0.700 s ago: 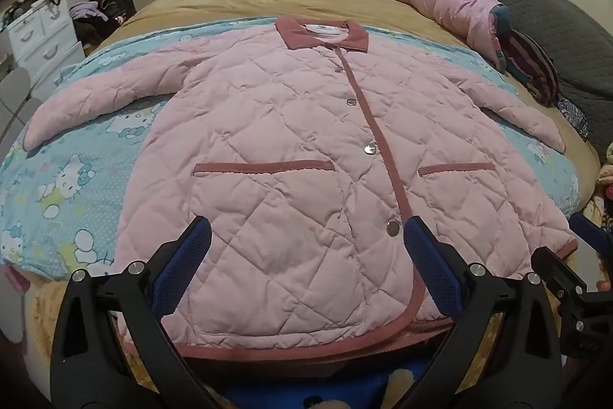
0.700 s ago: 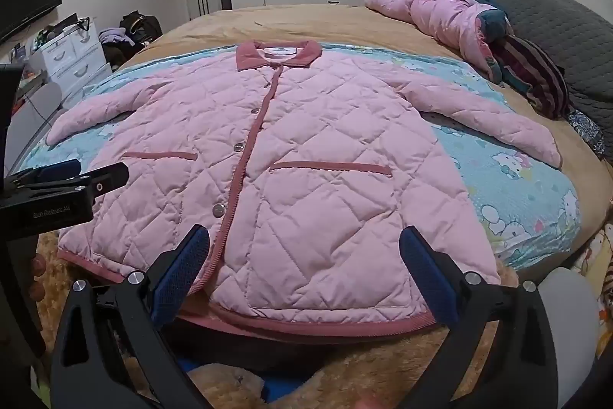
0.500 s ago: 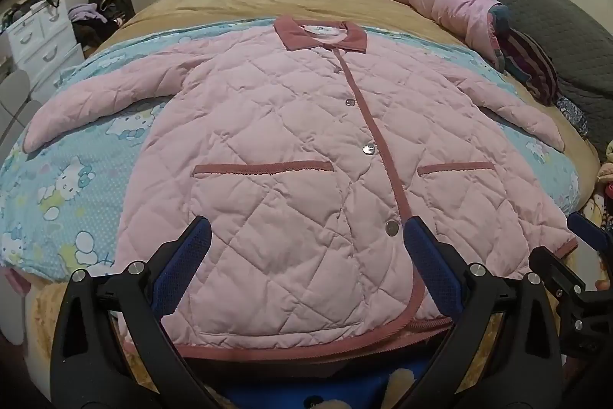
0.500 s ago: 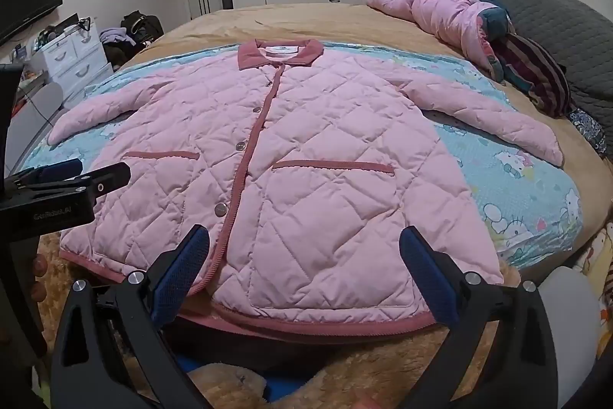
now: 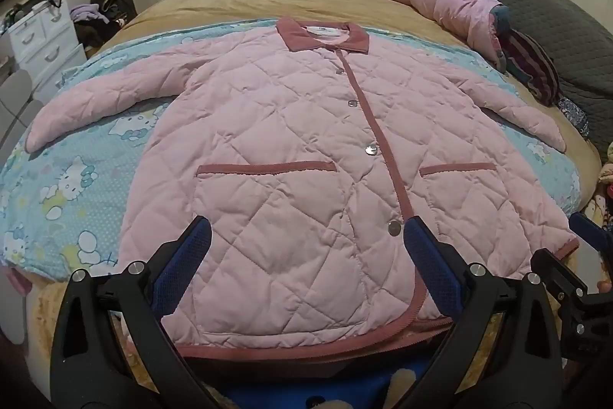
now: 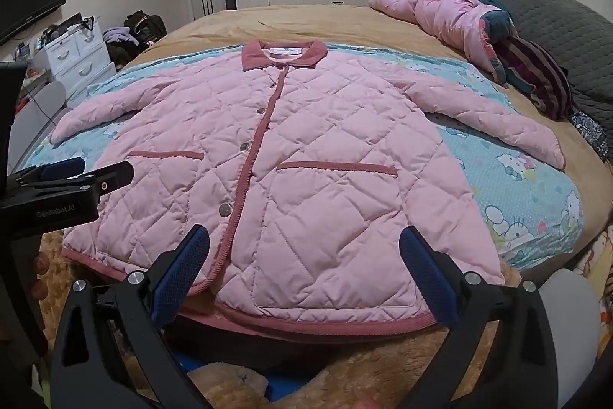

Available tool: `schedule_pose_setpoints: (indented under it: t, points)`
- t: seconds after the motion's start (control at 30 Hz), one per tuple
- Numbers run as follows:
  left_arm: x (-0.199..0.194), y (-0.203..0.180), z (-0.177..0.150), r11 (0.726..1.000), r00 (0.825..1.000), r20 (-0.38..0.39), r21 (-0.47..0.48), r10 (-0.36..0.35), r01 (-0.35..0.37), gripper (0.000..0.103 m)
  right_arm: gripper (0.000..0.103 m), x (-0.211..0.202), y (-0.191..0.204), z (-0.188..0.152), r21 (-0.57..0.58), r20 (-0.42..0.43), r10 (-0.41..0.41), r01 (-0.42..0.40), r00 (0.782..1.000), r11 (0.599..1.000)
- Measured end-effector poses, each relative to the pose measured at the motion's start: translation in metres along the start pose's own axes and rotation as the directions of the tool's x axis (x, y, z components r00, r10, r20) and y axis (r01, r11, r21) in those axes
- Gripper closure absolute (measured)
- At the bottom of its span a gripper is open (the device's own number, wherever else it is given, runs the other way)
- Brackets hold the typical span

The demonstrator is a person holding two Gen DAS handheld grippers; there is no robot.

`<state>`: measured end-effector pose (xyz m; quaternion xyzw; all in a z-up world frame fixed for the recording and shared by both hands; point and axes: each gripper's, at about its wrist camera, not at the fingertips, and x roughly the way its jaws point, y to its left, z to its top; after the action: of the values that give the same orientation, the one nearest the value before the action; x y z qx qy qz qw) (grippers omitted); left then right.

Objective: Fold large clothes

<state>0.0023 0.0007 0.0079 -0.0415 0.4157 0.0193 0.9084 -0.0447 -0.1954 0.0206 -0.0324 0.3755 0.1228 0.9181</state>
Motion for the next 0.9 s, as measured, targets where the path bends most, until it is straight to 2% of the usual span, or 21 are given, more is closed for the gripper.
schedule_pose_setpoints:
  t: [0.9]
  points:
    - [-0.0018, 0.0043, -0.0038, 1.000, 1.000, 0.009, 0.000, 0.003, -0.003, 0.009, 0.004, -0.0031, -0.0015, 0.0051, 0.009, 0.008, 0.002, -0.003, 1.000, 1.000]
